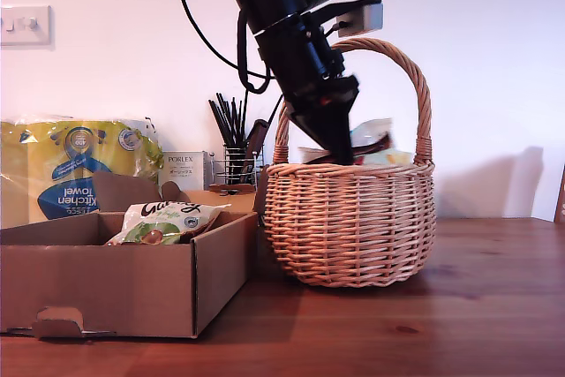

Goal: Move the bags of Easter eggs from the cardboard box on the left into the woven basket on the right side.

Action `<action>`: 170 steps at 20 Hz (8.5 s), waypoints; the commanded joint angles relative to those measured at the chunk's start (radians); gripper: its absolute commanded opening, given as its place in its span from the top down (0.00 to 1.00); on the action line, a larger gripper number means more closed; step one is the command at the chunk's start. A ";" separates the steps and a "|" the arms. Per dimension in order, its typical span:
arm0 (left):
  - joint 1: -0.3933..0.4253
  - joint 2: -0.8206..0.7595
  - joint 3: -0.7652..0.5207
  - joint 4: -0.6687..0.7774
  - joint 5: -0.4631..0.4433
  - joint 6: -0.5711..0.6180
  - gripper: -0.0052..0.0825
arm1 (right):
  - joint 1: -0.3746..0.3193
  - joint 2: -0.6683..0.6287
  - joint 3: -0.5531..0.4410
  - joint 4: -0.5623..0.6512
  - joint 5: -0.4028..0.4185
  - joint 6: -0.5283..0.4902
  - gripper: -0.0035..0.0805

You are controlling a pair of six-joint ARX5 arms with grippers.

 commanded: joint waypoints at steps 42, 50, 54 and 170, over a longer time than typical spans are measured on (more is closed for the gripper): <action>0.477 -0.659 -0.968 0.631 0.226 -0.185 0.96 | 0.003 -0.001 0.005 -0.016 0.132 -0.031 0.97; 0.384 -0.572 -0.968 0.784 0.077 -0.140 0.08 | 0.003 0.037 0.005 -0.011 0.131 -0.032 0.97; 0.327 -0.489 -0.967 0.836 -0.055 -0.098 0.07 | 0.003 0.045 0.005 -0.011 0.131 -0.032 0.97; -0.023 -0.317 -0.679 1.056 -0.136 -0.571 0.97 | 0.003 0.045 0.005 -0.011 0.131 -0.032 0.97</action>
